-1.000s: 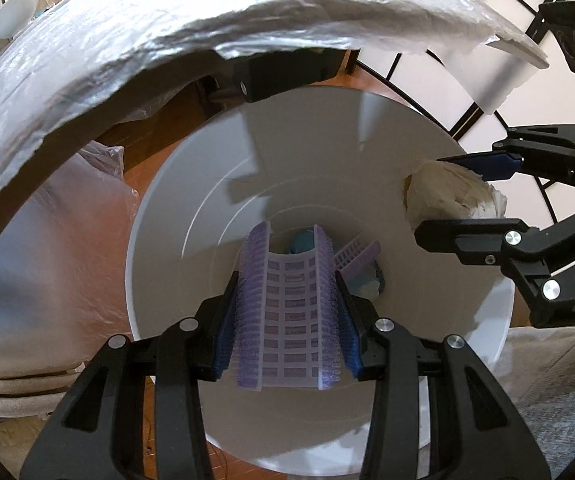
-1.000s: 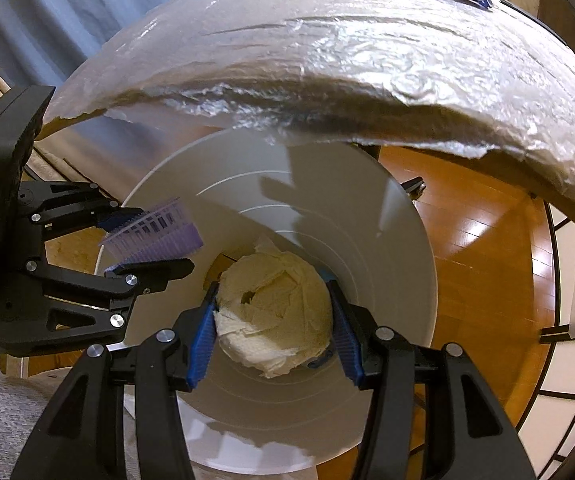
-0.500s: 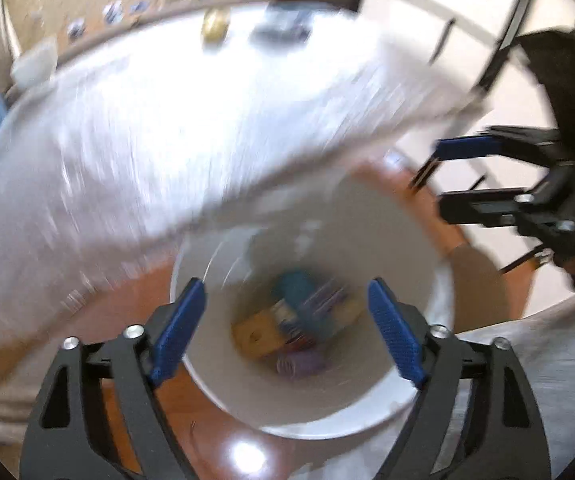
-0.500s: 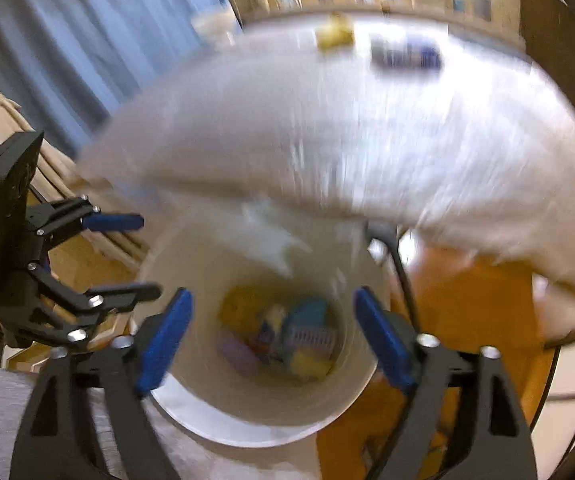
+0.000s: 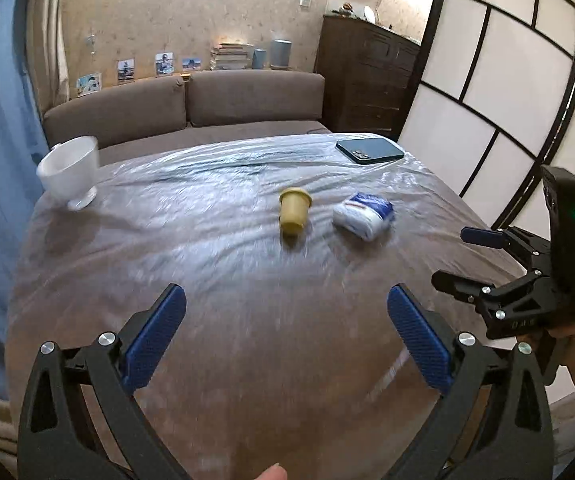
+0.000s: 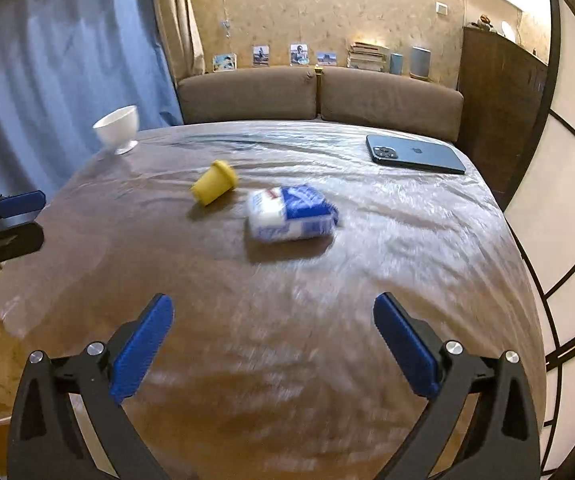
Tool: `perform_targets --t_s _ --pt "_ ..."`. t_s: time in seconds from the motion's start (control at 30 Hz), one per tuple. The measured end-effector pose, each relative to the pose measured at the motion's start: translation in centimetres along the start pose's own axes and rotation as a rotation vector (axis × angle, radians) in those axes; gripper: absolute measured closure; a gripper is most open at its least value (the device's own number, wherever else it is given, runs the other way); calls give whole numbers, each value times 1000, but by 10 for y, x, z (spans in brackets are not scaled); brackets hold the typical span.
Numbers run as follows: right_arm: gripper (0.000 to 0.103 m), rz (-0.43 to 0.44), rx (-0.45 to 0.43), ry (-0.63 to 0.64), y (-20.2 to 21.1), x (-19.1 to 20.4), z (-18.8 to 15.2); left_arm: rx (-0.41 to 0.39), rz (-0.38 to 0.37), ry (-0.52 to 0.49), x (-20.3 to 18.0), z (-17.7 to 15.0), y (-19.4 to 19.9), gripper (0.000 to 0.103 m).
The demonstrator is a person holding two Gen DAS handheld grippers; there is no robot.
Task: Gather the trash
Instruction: 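Move both tools back over the table toward the yellow cup, then grasp the yellow cup with the left tool while the right tool grasps the Tempo tissue pack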
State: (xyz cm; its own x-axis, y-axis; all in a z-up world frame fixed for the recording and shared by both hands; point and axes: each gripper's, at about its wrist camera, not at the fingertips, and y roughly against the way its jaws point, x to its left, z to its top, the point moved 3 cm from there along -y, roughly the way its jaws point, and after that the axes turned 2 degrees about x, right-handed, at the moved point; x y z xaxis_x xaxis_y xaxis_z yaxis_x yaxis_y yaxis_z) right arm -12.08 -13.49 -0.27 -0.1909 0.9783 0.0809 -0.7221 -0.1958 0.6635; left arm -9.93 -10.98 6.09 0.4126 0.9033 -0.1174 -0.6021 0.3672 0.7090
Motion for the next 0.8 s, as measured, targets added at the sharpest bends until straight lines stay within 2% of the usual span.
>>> perform_targets --t_s 0.13,0.43,0.53,0.7,0.8 --pt "4 -36 29 39 -27 -6 16 46 58 -50 2 18 -44 2" --pt "4 -34 70 96 -67 2 40 112 46 -72 8 36 -104 2" --pt "4 -34 81 99 -77 4 47 129 46 -76 11 40 -116 8" --pt "5 -37 86 112 -88 7 56 147 41 -89 11 44 -128 25" --pt "5 -41 85 122 -91 10 59 147 44 -95 13 46 -132 28"
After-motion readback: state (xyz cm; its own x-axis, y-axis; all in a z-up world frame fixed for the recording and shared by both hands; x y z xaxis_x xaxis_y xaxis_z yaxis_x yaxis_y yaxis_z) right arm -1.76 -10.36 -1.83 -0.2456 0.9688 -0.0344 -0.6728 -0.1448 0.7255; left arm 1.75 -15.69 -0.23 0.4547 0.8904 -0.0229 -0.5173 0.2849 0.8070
